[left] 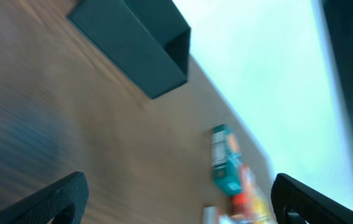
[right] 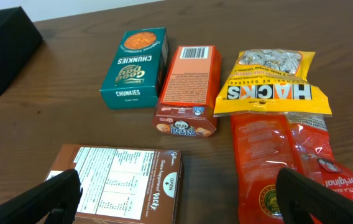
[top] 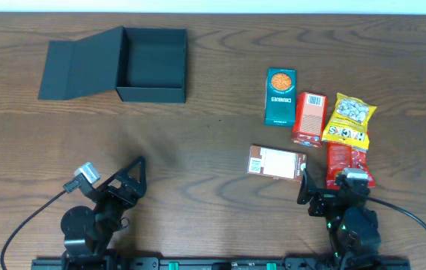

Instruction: Pack container

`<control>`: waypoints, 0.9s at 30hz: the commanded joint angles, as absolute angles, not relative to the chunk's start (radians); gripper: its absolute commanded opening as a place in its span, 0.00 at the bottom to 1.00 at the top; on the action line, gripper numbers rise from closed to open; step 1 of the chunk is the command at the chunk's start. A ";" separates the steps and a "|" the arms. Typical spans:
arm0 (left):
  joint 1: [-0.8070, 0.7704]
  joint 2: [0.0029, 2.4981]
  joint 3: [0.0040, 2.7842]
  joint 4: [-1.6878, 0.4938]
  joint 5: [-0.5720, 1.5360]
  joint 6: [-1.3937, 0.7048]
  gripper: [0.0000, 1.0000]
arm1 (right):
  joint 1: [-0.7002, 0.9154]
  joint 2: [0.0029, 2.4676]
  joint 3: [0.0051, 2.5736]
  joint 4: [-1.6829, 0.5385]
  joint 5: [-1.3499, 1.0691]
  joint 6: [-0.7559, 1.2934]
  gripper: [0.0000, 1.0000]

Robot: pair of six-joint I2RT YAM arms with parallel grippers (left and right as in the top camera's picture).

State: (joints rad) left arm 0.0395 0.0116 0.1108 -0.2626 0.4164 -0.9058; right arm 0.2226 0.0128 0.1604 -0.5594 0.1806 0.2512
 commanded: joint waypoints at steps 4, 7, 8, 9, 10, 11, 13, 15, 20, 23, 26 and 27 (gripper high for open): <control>0.046 0.013 0.098 -0.103 0.437 -0.983 0.95 | 0.216 0.006 0.150 -0.560 0.194 0.238 0.99; 0.046 0.053 0.099 -0.064 0.411 -0.941 0.96 | 0.216 0.006 0.150 -0.560 0.194 0.238 0.99; 0.046 0.077 0.104 -0.057 0.399 -0.908 0.96 | 0.216 0.006 0.150 -0.560 0.194 0.238 0.99; 0.046 0.102 0.111 -0.054 0.384 -0.888 0.96 | 0.216 0.006 0.150 -0.560 0.194 0.238 0.99; 0.046 0.137 0.122 -0.052 0.363 -0.873 0.96 | 0.216 0.006 0.150 -0.560 0.194 0.238 0.99; 0.046 0.170 0.134 -0.051 0.345 -0.859 0.96 | 0.216 0.006 0.150 -0.560 0.194 0.238 0.99; 0.046 0.255 0.168 -0.050 0.308 -0.843 0.96 | 0.216 0.006 0.150 -0.561 0.194 0.238 0.99; 0.046 0.347 0.208 -0.048 0.299 -0.821 0.96 | 0.216 0.006 0.150 -0.560 0.194 0.238 0.99; 0.046 0.639 0.352 -0.047 0.296 -0.779 0.96 | 0.216 0.006 0.150 -0.561 0.194 0.238 0.99; 0.045 0.828 0.470 -0.052 0.316 -0.741 0.96 | 0.216 0.006 0.150 -0.560 0.194 0.238 0.99; 0.045 1.013 0.613 -0.093 0.315 -0.698 0.96 | 0.216 0.006 0.150 -0.560 0.194 0.238 0.99; 0.045 1.074 0.665 -0.113 0.314 -0.689 0.96 | 0.216 0.006 0.150 -0.560 0.194 0.238 0.99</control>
State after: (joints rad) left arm 0.0395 0.9699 0.5587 -0.0925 0.3138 -0.7540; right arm 0.2226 0.0120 0.1604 -0.5579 0.1814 0.2512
